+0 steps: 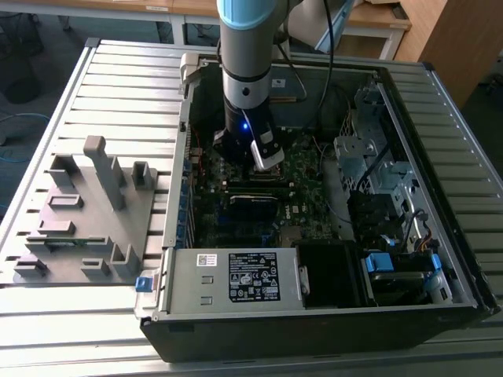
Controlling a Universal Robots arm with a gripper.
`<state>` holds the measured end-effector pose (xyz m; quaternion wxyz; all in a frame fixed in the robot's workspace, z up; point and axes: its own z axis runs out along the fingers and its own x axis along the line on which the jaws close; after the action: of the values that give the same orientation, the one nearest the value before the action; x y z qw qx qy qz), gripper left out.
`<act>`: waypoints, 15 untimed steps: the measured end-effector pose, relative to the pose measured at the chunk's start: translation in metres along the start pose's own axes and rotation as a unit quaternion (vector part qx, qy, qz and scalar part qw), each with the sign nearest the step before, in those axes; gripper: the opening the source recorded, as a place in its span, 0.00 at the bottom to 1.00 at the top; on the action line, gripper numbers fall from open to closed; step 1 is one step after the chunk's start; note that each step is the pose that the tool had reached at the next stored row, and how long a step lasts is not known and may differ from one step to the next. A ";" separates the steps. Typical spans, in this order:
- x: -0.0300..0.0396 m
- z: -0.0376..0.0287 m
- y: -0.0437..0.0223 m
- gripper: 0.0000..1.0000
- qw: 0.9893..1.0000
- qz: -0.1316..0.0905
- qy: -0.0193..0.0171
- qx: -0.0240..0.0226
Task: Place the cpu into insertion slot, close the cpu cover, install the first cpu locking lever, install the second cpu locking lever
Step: 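Install the second cpu locking lever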
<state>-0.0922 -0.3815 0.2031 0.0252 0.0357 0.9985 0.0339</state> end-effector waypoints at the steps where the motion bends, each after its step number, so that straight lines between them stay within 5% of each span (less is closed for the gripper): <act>1: 0.0000 0.0001 -0.0001 0.10 1.000 0.000 0.000 -0.003; 15: -0.0007 -0.0004 -0.0102 0.10 1.000 0.002 0.002 -0.031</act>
<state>-0.0923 -0.3917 0.2027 0.0239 0.0365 0.9970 0.0647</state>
